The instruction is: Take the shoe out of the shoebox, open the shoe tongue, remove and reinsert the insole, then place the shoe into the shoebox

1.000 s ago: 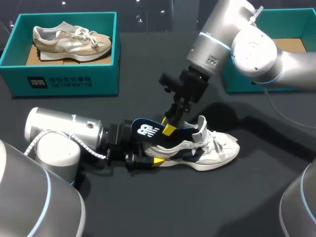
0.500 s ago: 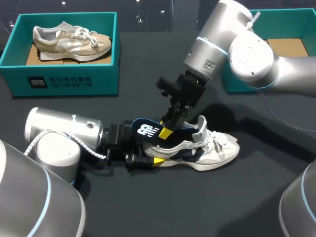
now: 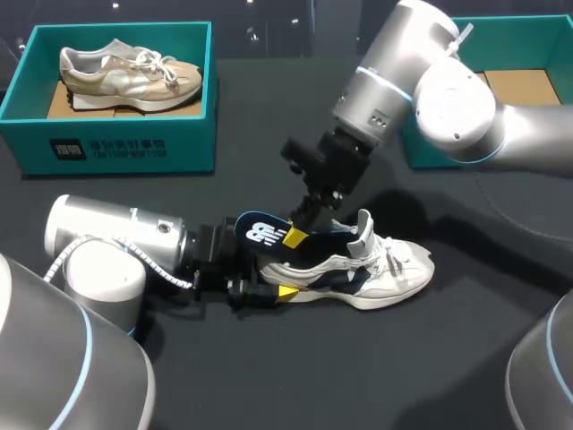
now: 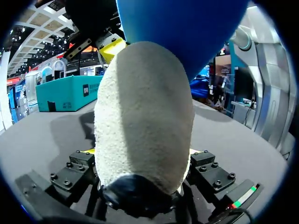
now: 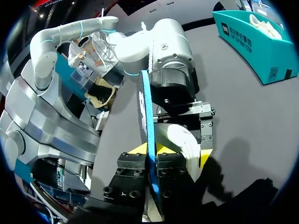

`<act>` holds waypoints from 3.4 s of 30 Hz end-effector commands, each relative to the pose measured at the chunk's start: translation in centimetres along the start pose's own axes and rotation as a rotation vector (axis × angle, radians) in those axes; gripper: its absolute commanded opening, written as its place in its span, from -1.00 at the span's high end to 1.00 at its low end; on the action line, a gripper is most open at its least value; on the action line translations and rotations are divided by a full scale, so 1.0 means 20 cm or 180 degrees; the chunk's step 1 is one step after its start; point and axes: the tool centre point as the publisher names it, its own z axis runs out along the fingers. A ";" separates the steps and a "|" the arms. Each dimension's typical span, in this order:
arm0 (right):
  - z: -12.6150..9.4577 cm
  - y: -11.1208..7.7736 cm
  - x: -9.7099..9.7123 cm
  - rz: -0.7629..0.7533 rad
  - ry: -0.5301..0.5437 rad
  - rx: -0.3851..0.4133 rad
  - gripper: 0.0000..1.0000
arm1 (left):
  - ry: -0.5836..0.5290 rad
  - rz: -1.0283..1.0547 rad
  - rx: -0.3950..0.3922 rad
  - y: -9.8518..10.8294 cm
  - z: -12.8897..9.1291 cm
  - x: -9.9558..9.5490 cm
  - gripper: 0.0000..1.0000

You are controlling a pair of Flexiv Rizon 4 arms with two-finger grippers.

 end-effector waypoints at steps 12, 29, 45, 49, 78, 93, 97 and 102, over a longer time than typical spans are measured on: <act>-0.12 0.23 0.15 -0.0444 -0.0411 0.0029 1.00 | -0.0001 0.0003 -0.0004 0.01 0.00 0.00 1.00; -0.20 0.36 0.16 -0.0838 -0.0524 -0.0371 1.00 | -0.0001 0.0003 -0.0004 0.01 0.00 0.00 1.00; -0.62 0.69 0.47 -0.1391 -0.0791 -0.1733 1.00 | -0.0001 0.0003 -0.0004 0.01 0.00 0.00 1.00; -0.62 0.69 0.47 -0.1391 -0.0791 -0.1733 1.00 | -0.0001 0.0003 -0.0004 0.01 0.00 0.00 1.00; -0.91 0.59 0.74 -0.0895 -0.0461 -0.2684 1.00 | -0.0001 0.0003 -0.0004 0.01 0.00 0.00 1.00; -0.86 0.49 0.97 -0.0491 -0.0518 -0.2775 1.00 | -0.0001 0.0003 -0.0004 0.01 0.00 0.00 1.00; -0.83 0.47 1.03 -0.0509 -0.0521 -0.2797 1.00 | -0.0001 0.0003 -0.0004 0.01 0.00 0.00 1.00; -0.82 0.47 1.05 -0.0514 -0.0510 -0.2795 1.00 | -0.0001 0.0003 -0.0004 0.01 0.00 0.00 1.00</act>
